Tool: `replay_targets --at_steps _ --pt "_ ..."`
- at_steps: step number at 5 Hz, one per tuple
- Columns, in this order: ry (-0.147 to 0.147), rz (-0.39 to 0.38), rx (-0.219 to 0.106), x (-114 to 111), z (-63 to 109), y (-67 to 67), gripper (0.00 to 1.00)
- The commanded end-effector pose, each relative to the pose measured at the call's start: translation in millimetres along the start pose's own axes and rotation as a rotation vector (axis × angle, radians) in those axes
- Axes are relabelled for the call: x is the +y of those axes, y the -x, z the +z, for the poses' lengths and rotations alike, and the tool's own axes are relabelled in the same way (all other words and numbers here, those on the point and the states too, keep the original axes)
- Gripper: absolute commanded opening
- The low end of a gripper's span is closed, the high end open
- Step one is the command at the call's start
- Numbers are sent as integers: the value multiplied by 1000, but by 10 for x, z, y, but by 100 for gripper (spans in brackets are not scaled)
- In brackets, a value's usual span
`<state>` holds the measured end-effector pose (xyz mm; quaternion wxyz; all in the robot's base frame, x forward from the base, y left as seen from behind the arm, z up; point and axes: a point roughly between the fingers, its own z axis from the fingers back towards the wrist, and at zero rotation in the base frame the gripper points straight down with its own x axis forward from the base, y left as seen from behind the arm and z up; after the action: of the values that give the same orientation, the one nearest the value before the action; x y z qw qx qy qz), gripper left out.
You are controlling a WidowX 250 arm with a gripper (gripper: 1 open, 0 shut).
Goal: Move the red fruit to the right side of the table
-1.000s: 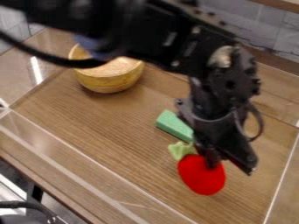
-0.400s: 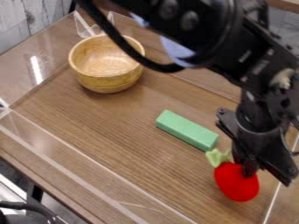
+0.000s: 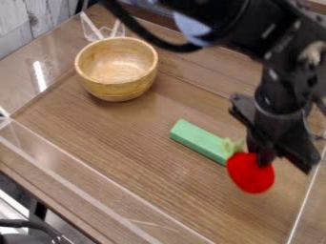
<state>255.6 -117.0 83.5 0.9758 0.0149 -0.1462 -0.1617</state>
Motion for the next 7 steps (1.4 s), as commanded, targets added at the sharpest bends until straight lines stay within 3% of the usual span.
replay_targets --at_steps 1,4,6,7 --pt "-15 63 -71 64 122 -142 0" --pt "-18 155 -52 69 -9 2 0" --pt "38 9 -46 150 -150 6 0" --pt "42 8 -36 81 -202 8 0"
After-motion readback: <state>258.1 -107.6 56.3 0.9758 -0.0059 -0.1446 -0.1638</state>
